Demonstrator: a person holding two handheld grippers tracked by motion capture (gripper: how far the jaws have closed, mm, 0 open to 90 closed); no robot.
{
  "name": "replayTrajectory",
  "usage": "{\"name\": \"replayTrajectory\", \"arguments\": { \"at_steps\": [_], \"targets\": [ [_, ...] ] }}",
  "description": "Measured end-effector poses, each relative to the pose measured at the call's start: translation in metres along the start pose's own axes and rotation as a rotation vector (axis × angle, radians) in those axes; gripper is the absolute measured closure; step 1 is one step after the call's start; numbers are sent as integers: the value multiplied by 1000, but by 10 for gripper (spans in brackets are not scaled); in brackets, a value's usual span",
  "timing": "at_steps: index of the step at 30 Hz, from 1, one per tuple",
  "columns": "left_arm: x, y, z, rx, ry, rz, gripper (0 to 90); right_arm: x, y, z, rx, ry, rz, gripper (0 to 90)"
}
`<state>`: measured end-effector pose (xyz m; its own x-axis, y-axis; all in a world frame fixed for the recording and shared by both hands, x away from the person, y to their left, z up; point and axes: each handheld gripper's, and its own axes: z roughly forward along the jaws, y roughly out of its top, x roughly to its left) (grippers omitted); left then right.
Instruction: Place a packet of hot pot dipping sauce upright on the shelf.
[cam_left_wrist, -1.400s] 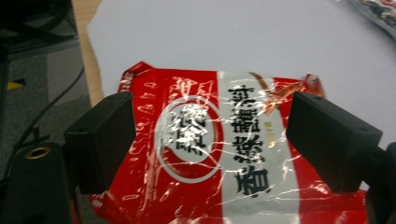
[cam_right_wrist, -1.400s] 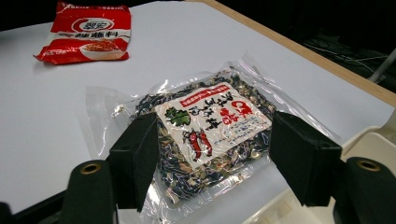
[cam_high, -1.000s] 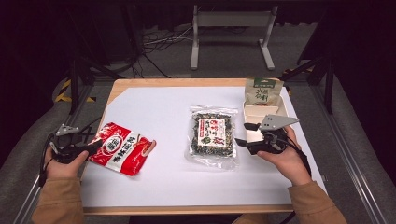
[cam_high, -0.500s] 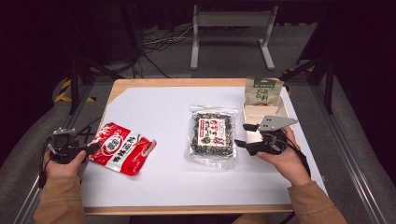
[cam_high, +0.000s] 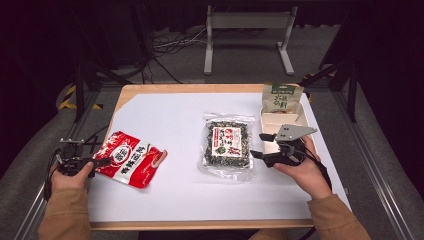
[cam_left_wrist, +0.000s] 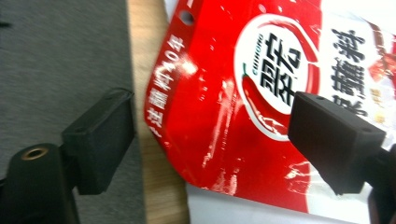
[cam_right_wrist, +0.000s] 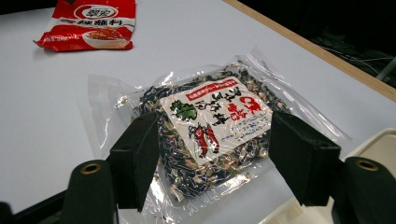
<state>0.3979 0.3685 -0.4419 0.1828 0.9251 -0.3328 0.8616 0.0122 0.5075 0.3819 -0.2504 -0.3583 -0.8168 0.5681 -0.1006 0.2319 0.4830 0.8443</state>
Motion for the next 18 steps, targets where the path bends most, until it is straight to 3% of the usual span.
{"name": "replayTrajectory", "arguments": {
  "at_steps": [3, 9, 15, 18],
  "targets": [
    [1, 0, -1, -1, -23, -5, 204, 0, 0, 0, 2, 0, -1, 342],
    [-2, 0, -4, -9, -7, 16, 294, 0, -1, 1, 3, 0, -2, 342],
    [-8, 0, -11, -56, -3, 47, 378, 0, -1, 1, 4, -1, 0, 343],
    [-13, 1, -13, -76, -29, 71, 416, 0, -1, 2, 8, -2, 1, 343]
  ]
}}
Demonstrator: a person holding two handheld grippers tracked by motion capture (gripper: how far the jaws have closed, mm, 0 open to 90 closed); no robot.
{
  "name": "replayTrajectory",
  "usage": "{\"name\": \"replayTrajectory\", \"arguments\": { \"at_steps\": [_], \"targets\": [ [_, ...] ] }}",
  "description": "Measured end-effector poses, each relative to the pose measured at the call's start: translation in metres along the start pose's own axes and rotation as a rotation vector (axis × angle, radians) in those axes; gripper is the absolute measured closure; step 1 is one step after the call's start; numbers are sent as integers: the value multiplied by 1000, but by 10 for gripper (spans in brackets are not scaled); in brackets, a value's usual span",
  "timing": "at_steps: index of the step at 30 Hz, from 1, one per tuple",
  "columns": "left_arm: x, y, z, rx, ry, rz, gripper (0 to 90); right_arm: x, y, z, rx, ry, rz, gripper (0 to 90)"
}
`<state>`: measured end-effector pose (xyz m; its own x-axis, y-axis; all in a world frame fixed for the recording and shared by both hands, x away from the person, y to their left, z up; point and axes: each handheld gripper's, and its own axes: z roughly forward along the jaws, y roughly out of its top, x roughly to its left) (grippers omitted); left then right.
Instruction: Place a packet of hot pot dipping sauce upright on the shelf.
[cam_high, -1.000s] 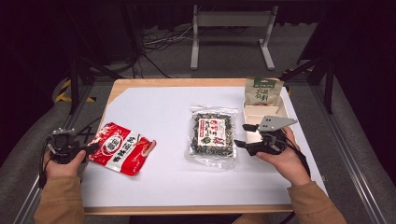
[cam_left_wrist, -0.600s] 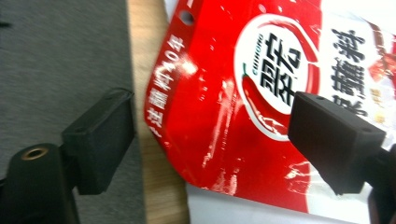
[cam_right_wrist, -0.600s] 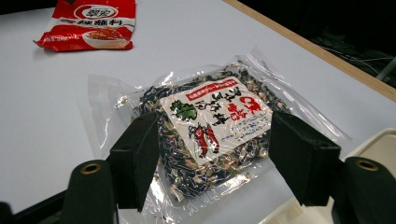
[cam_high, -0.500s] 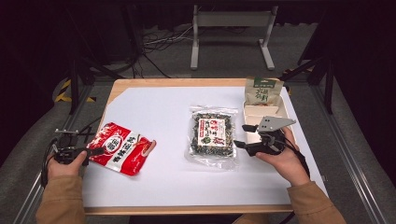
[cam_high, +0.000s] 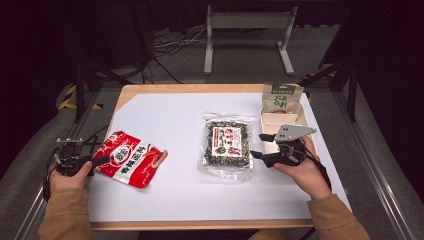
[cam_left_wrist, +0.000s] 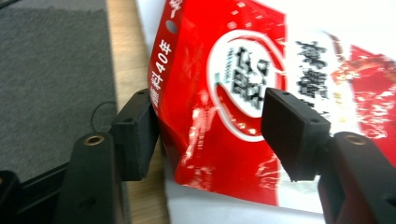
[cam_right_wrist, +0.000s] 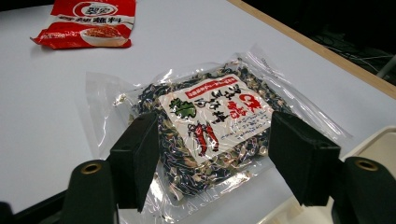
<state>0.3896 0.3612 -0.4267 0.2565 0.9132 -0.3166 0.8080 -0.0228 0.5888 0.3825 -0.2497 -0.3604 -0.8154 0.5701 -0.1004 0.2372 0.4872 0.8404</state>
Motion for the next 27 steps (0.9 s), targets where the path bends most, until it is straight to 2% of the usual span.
{"name": "replayTrajectory", "arguments": {
  "at_steps": [2, 5, 8, 13, 16, 17, 18, 20, 22, 27],
  "targets": [
    [-4, 1, -3, -14, -13, 24, 448, 0, 0, 1, 1, 2, 0, 343],
    [-9, 2, -1, 0, -36, 48, 481, 1, 0, 1, 2, 3, -1, 343],
    [-12, 2, 6, 40, -17, 66, 487, 1, 0, 2, 2, 6, -2, 343],
    [-9, 0, 11, 65, -5, 42, 521, 2, 0, 2, 3, 6, -5, 345],
    [-7, -1, 13, 74, 10, 37, 593, 2, 0, 3, 7, 8, -6, 346],
    [-8, -1, 13, 82, 35, 47, 633, 2, 0, 3, 7, 9, -6, 347],
    [-8, -1, 13, 82, 35, 47, 698, 2, 0, 3, 8, 11, -8, 353],
    [-8, -1, 14, 93, 66, 55, 778, 2, 0, 4, 10, 10, -13, 358],
    [-7, -1, 12, 91, 70, 56, 860, 2, 0, 4, 13, 11, -14, 367],
    [-7, -1, 10, 87, 61, 63, 884, 3, 0, 4, 22, 17, -35, 426]
  ]
}}
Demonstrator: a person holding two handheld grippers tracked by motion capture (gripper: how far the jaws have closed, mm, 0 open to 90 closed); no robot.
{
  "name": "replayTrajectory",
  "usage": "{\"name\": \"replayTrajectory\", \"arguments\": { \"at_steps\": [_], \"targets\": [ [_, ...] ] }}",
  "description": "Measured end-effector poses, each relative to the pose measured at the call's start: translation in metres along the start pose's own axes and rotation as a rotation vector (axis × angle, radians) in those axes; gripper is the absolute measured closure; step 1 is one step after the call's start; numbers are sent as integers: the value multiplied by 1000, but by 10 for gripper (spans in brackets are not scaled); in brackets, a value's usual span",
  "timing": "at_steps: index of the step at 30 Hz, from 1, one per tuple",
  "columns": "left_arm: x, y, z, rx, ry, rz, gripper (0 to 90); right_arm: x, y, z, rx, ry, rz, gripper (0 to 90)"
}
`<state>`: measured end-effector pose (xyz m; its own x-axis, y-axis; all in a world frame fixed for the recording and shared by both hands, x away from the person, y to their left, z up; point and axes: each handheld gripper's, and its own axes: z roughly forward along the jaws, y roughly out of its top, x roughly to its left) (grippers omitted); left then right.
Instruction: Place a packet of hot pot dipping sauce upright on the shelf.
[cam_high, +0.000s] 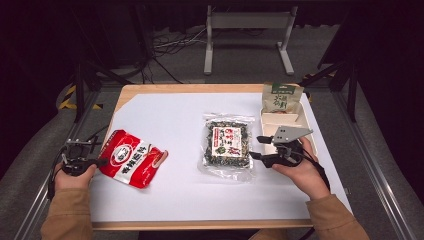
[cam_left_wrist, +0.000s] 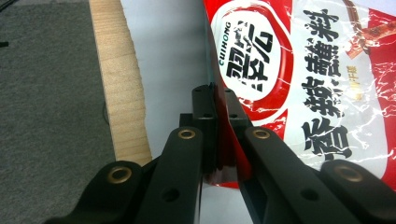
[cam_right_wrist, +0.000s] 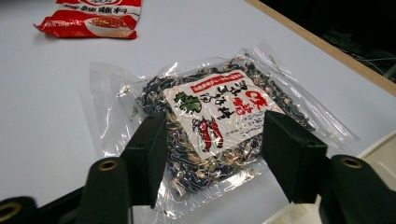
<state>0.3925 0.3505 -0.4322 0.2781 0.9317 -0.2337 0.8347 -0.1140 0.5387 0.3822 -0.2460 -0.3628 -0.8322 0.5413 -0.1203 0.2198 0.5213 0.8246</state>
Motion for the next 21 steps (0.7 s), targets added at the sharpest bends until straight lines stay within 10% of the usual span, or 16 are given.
{"name": "replayTrajectory", "arguments": {
  "at_steps": [21],
  "targets": [
    [-33, 10, -42, -156, -56, 130, 890, 1, 3, -2, 31, -16, -91, 551]
  ]
}}
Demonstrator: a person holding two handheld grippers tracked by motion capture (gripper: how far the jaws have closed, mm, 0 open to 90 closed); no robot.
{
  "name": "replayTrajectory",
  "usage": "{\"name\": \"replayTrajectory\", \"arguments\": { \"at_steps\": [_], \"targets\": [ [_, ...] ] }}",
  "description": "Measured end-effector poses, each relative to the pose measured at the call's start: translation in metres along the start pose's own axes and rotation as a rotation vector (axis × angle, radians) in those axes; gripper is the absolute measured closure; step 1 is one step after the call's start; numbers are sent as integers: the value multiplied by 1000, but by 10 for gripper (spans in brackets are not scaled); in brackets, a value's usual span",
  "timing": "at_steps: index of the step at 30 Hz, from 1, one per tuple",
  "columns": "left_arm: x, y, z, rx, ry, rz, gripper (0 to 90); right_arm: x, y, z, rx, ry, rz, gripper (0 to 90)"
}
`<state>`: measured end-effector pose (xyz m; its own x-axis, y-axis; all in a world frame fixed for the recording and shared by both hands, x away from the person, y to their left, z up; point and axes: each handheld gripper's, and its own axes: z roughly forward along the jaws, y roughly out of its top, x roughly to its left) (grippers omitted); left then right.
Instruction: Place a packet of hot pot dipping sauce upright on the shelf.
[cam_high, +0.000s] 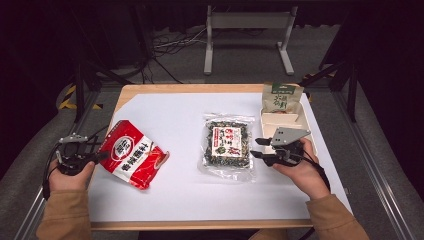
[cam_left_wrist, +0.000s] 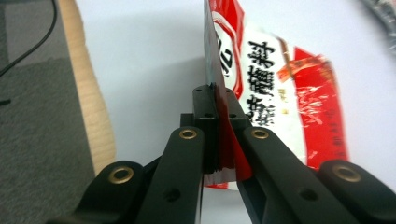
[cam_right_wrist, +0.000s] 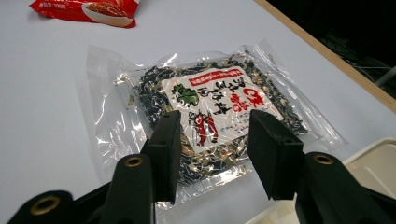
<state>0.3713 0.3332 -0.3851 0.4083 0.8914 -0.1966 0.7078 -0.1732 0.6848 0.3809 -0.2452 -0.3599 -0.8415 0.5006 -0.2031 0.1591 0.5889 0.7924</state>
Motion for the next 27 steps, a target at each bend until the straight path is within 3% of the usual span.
{"name": "replayTrajectory", "arguments": {
  "at_steps": [7, 13, 19, 27],
  "targets": [
    [-13, 9, -18, -50, -58, 35, 891, -2, 1, -3, 19, -4, 10, 599],
    [-26, 14, -27, -74, -68, 68, 892, -1, 2, -4, 23, -3, 10, 610],
    [-43, 20, -38, -100, -88, 129, 892, 0, 2, -5, 18, -8, 7, 619],
    [-69, 27, -48, -157, -184, 213, 892, 2, 5, -7, 28, 1, 12, 622]
  ]
}}
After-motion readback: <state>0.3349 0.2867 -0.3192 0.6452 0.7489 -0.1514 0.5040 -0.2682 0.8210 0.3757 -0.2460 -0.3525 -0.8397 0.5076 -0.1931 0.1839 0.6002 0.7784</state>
